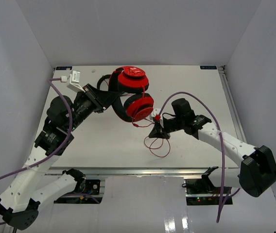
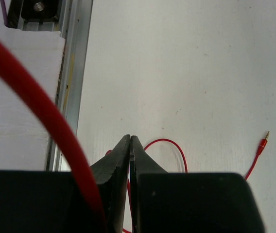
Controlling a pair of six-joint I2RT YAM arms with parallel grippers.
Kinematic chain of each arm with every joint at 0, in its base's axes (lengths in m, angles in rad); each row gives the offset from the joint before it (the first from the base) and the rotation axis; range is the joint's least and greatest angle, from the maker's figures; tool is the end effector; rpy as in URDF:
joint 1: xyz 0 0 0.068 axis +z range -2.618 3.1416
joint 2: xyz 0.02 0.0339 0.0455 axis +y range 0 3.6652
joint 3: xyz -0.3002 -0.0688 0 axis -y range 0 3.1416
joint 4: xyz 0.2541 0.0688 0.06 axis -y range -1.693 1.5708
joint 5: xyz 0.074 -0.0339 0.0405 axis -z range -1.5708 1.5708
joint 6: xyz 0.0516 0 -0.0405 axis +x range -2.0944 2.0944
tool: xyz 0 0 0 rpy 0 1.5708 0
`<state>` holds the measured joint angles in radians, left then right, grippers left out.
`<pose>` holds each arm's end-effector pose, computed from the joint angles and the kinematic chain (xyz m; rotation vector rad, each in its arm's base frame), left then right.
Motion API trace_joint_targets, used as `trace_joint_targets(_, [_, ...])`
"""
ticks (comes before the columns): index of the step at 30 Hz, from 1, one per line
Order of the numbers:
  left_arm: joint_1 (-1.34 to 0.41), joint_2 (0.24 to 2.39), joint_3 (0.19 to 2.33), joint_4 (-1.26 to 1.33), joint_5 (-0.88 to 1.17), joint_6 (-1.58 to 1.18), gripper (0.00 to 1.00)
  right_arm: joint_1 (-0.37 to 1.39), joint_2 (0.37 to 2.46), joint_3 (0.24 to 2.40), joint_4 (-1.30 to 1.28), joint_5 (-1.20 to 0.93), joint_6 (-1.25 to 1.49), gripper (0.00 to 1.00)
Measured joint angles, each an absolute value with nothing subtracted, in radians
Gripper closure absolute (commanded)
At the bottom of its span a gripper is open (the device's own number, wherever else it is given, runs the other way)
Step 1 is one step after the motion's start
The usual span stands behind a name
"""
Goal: Wrap the headphones
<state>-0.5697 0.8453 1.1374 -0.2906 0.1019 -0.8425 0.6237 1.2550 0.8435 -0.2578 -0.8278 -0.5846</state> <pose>0.1422 -0.0973 0.4689 -0.1448 1.6920 -1.1679 0.1962 0.1880 0.2846 -1.5551 1.4697 0.9390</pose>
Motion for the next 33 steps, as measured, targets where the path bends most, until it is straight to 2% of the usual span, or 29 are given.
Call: trace_joint_targets(33, [-0.568, 0.839, 1.103, -0.466, 0.596, -0.395, 1.00, 0.479, 1.340, 0.937, -0.267, -0.759, -0.559, 0.92])
